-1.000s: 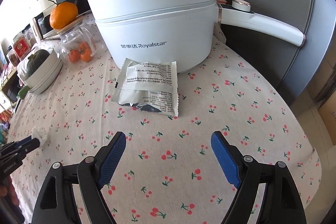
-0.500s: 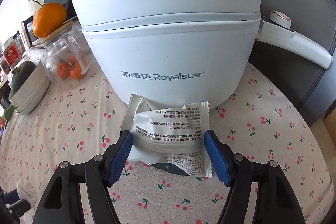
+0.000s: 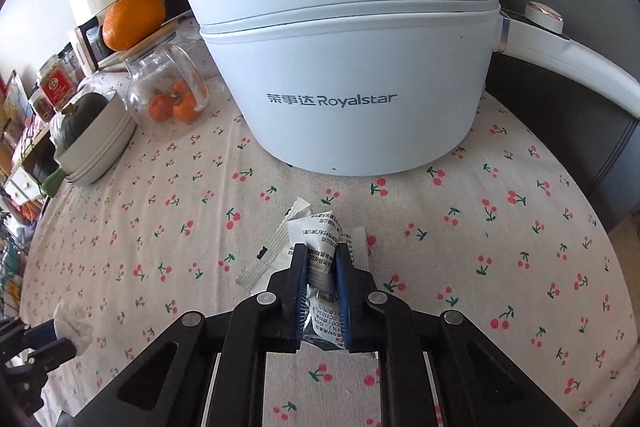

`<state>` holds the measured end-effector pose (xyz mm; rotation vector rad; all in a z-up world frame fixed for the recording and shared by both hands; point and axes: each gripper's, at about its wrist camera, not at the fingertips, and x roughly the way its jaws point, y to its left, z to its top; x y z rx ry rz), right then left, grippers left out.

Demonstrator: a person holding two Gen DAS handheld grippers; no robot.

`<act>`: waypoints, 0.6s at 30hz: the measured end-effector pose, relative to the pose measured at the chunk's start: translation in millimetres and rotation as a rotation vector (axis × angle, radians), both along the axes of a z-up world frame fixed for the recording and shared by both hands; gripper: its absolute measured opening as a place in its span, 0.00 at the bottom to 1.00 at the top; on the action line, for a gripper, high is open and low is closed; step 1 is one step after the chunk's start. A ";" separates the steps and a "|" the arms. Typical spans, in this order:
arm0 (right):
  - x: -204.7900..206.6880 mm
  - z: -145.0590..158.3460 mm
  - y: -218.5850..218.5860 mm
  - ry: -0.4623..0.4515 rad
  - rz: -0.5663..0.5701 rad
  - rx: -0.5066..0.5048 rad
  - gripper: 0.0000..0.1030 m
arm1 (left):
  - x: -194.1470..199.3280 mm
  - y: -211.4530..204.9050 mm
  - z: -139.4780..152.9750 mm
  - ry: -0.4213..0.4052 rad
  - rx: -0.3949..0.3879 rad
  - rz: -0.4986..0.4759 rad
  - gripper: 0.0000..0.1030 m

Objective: Collect trash
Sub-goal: 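Grasp the white tissue ball with the left gripper while the right grasps the white sachet, then carry the tissue ball and sachet over the white bin and open both grippers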

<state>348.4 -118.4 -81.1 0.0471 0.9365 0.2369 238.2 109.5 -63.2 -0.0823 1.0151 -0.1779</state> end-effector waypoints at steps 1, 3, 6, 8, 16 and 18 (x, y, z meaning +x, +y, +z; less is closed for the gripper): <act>-6.3 5.0 -1.3 -0.006 0.005 -0.003 0.13 | -1.8 -1.4 2.9 -0.006 -0.002 -0.002 0.26; -19.8 16.1 -4.6 -0.019 0.011 -0.020 0.13 | -6.8 -5.3 9.4 -0.018 -0.006 -0.006 0.26; -42.9 34.2 -13.9 -0.033 0.017 -0.029 0.13 | -16.4 -13.5 20.8 -0.036 -0.009 -0.018 0.26; -59.5 46.1 -22.1 -0.039 0.019 -0.045 0.13 | -24.0 -20.3 28.9 -0.051 -0.015 -0.027 0.26; -126.4 79.2 -58.7 -0.038 0.010 -0.096 0.13 | -65.1 -67.5 56.3 -0.119 -0.017 -0.112 0.26; -144.1 84.8 -68.4 -0.035 -0.001 -0.106 0.13 | -77.1 -81.1 58.9 -0.129 -0.020 -0.140 0.26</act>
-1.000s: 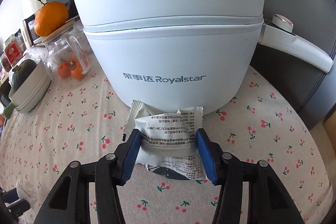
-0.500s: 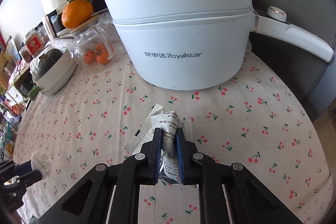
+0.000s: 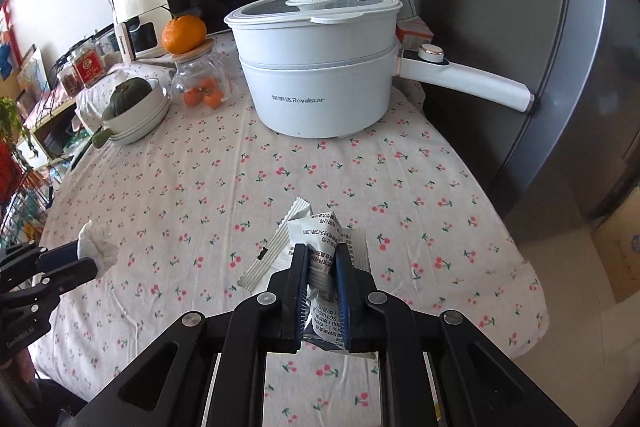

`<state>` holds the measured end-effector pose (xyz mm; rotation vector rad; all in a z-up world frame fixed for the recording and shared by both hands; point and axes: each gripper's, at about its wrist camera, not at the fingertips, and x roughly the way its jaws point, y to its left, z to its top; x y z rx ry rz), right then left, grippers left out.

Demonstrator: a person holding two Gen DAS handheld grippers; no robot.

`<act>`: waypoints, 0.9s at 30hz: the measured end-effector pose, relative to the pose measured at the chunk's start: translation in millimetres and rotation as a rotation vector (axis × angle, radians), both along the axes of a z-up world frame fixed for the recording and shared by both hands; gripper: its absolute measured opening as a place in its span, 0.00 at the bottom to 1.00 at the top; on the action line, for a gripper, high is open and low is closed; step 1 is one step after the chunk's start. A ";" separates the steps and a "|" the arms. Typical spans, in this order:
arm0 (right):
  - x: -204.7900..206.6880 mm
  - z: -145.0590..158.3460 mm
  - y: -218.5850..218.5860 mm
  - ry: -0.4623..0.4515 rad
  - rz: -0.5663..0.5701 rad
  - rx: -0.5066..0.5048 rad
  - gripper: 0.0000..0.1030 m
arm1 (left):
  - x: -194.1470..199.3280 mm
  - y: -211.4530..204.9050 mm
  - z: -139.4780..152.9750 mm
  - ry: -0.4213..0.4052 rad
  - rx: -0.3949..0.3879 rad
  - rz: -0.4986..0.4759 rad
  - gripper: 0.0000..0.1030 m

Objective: Collect trash
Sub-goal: 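Carry the tissue ball and sachet over the white bin and open both grippers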

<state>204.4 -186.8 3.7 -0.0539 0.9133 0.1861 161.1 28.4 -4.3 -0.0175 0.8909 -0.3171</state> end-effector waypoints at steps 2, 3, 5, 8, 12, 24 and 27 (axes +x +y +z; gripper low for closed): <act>-15.4 3.0 -7.2 0.006 -0.010 -0.003 0.13 | -12.4 -13.9 1.6 -0.011 0.006 -0.030 0.26; -23.0 3.7 -11.2 0.009 -0.016 -0.006 0.13 | -17.6 -20.6 2.0 -0.017 0.009 -0.044 0.26; -37.2 6.0 -17.9 0.013 -0.025 -0.012 0.13 | -27.4 -32.0 3.0 -0.023 0.010 -0.069 0.26; -56.6 7.3 -28.7 0.020 -0.037 -0.007 0.13 | -40.2 -46.8 3.0 -0.022 -0.008 -0.102 0.26; -80.7 3.2 -46.4 0.027 -0.055 0.004 0.13 | -51.8 -64.9 -0.9 -0.012 -0.031 -0.139 0.26; -131.4 -19.7 -123.6 0.129 -0.194 0.007 0.14 | -71.6 -145.1 -20.8 0.041 -0.050 -0.331 0.26; -139.3 -25.6 -144.5 0.155 -0.239 0.006 0.14 | -75.7 -170.0 -30.5 0.055 -0.042 -0.390 0.26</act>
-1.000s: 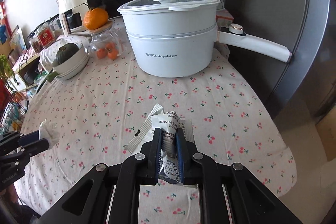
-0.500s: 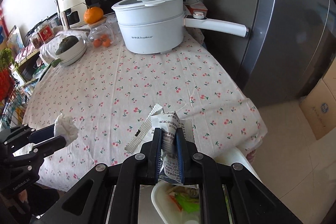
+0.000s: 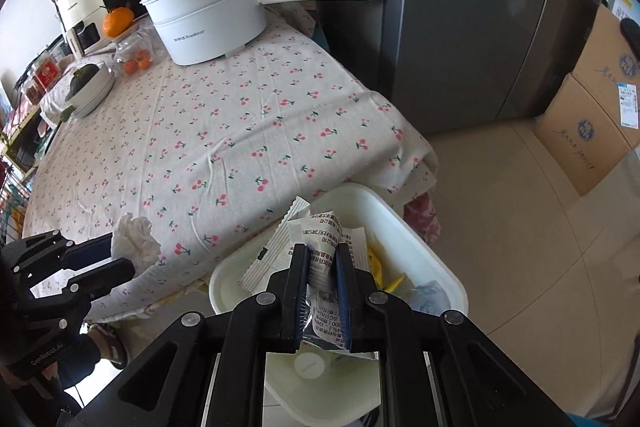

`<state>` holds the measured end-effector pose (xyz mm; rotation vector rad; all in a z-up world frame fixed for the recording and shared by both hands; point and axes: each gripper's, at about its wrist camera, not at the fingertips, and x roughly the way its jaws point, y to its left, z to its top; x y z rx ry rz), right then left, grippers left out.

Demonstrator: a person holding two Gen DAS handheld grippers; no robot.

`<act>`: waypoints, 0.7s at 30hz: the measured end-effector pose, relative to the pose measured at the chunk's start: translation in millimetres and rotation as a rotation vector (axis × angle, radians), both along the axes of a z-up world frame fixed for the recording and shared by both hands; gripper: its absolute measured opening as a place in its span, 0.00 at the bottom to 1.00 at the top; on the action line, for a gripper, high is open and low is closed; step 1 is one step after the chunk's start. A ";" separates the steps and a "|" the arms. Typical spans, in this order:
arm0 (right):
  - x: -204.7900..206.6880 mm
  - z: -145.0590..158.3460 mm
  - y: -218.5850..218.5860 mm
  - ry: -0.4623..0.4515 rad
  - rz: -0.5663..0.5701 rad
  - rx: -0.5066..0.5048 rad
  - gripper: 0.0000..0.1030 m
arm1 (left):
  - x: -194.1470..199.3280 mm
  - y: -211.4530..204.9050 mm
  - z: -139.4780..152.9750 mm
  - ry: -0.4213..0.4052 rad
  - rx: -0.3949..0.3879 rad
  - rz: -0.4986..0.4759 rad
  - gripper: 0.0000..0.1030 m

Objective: Collect trash
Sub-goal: 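Carry the tissue ball and sachet over the white bin and open both grippers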

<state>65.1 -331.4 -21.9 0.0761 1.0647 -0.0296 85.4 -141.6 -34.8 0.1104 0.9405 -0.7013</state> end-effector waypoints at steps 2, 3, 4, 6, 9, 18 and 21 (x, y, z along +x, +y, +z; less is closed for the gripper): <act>-4.2 -4.9 -11.6 0.018 -0.027 0.000 0.14 | -2.4 -17.5 -8.5 0.007 0.012 -0.037 0.26; -6.2 -7.1 -16.2 0.025 -0.035 -0.002 0.14 | -3.5 -25.9 -13.0 0.007 0.021 -0.055 0.26; -8.1 -8.7 -19.9 0.030 -0.041 -0.006 0.14 | -5.5 -33.3 -17.9 0.007 0.031 -0.070 0.26; -11.2 -11.9 -26.3 0.040 -0.050 -0.009 0.14 | -7.3 -45.7 -27.4 0.011 0.048 -0.098 0.26; -14.7 -15.0 -33.7 0.051 -0.060 -0.009 0.14 | -6.9 -58.5 -40.5 0.013 0.077 -0.122 0.26; -14.6 -23.8 -44.0 0.080 -0.084 -0.008 0.15 | -0.3 -62.1 -50.8 0.012 0.097 -0.088 0.74; -14.5 -24.4 -43.3 0.082 -0.083 -0.007 0.16 | -1.5 -60.0 -43.9 0.016 0.097 -0.080 0.78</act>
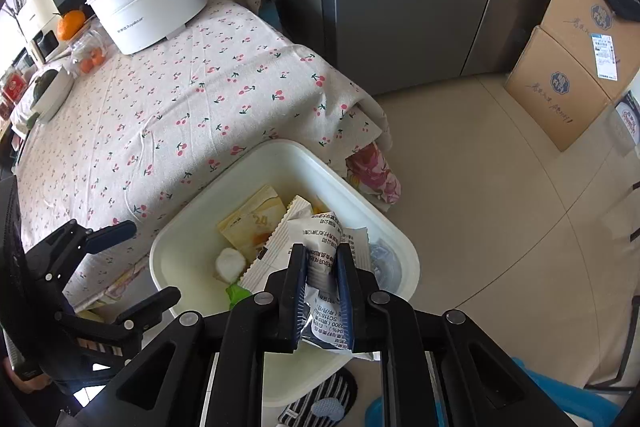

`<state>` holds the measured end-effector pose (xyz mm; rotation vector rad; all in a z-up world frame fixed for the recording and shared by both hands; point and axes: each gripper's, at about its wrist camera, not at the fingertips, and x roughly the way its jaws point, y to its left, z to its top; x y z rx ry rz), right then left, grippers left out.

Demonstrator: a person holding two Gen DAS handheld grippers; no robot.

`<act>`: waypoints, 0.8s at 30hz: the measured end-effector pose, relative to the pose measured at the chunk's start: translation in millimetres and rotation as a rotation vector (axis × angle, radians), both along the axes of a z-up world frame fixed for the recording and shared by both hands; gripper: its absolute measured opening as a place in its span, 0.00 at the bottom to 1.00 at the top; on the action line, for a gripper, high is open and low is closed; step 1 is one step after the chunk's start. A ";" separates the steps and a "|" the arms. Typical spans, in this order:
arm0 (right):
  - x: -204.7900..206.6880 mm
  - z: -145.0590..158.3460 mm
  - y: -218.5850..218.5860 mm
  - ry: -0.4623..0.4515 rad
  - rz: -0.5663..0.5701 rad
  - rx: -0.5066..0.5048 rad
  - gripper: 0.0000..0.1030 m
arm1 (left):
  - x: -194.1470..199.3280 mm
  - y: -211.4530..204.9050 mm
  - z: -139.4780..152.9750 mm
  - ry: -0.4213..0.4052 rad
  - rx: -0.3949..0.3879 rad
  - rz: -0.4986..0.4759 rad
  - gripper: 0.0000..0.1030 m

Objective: Collect trash
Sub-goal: 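Carry the tissue ball and sachet over the white bin and open both grippers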

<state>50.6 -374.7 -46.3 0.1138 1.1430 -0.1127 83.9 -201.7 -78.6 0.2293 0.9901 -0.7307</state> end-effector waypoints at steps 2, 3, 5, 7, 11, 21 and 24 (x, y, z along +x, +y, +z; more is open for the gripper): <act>0.7 -0.6 1.7 0.003 0.003 -0.001 0.16 | 0.5 4.3 4.6 0.000 0.003 0.017 0.81; 1.3 -1.3 2.8 0.005 0.004 -0.002 0.16 | 1.7 7.5 5.6 -0.001 0.007 0.025 0.82; 2.3 -3.0 4.7 0.010 0.008 -0.002 0.16 | 2.3 13.6 8.7 -0.003 0.022 0.049 0.83; 4.4 -4.6 7.0 0.014 0.011 -0.004 0.17 | 4.5 20.6 10.9 0.002 0.030 0.075 0.86; 10.2 -5.3 13.3 0.003 0.030 0.002 0.25 | 6.3 35.3 15.0 0.000 0.044 0.130 0.94; 11.2 4.8 23.5 -0.035 0.001 0.040 0.64 | 1.0 64.3 27.1 -0.011 0.094 0.242 0.99; 4.6 13.6 29.1 -0.055 -0.002 0.019 0.68 | -1.9 73.8 32.0 -0.015 0.105 0.281 0.99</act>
